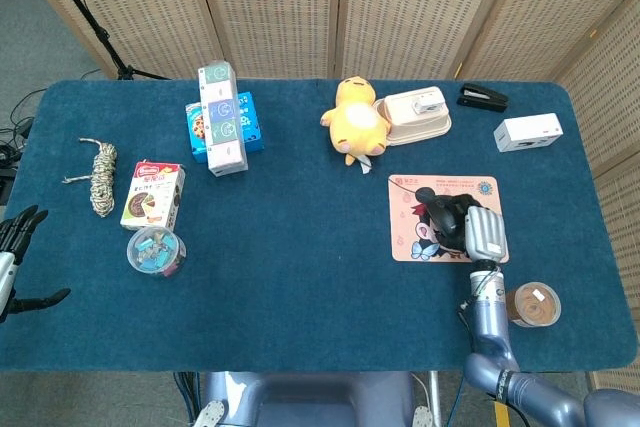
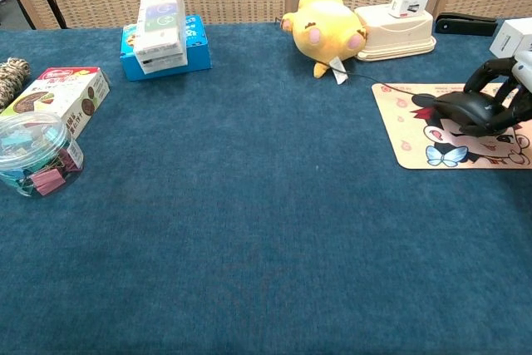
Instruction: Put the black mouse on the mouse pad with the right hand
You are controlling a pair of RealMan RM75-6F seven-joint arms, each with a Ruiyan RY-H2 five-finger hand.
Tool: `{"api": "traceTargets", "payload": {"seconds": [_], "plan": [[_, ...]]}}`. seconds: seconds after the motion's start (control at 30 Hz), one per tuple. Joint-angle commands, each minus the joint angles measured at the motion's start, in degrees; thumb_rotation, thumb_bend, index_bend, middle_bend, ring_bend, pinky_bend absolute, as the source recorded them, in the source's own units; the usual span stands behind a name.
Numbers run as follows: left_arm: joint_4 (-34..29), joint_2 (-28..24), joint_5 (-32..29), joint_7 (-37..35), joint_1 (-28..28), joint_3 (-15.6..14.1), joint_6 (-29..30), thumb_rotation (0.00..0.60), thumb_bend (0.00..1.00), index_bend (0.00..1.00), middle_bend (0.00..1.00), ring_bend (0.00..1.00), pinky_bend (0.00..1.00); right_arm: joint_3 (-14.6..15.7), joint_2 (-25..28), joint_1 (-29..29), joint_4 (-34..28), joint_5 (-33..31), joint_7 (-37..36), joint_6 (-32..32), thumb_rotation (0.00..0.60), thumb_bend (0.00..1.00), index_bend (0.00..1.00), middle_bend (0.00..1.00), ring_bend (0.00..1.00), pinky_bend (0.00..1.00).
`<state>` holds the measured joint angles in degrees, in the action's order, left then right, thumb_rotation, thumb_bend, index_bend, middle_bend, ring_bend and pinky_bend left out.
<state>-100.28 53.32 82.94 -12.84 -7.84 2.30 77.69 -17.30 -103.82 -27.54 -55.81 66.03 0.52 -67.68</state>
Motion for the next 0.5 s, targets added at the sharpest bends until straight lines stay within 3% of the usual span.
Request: {"api": "traceTargets", "payload": {"seconds": [0.03,0.4,0.5], "plan": [[0.0,-0.06,0.18,-0.2,0.04,-0.1,0.03,0.6,0.0,0.0,0.0,0.0,0.0,0.36,-0.92,0.0,2.43,-0.13,-0.56,1.04,0.6,0.53,0.51,0.48,0.47,0.48],[-0.25,0.06,0.26,0.29,-0.03,-0.28,-0.14,0.6,0.0,0.0,0.0,0.0,0.0,0.44,-1.97,0.0,5.89,0.4,-3.23,2.46,0.6,0.52,0.5,0.48,0.47,0.48],[-0.29,0.06,0.18,0.36,0.0,-0.32,-0.17,0.6,0.0,0.0,0.0,0.0,0.0,1.01,-1.45,0.24,4.71,1.1,-4.73,3.22,0.6,0.49,0.39,0.41,0.4,0.42]]}}
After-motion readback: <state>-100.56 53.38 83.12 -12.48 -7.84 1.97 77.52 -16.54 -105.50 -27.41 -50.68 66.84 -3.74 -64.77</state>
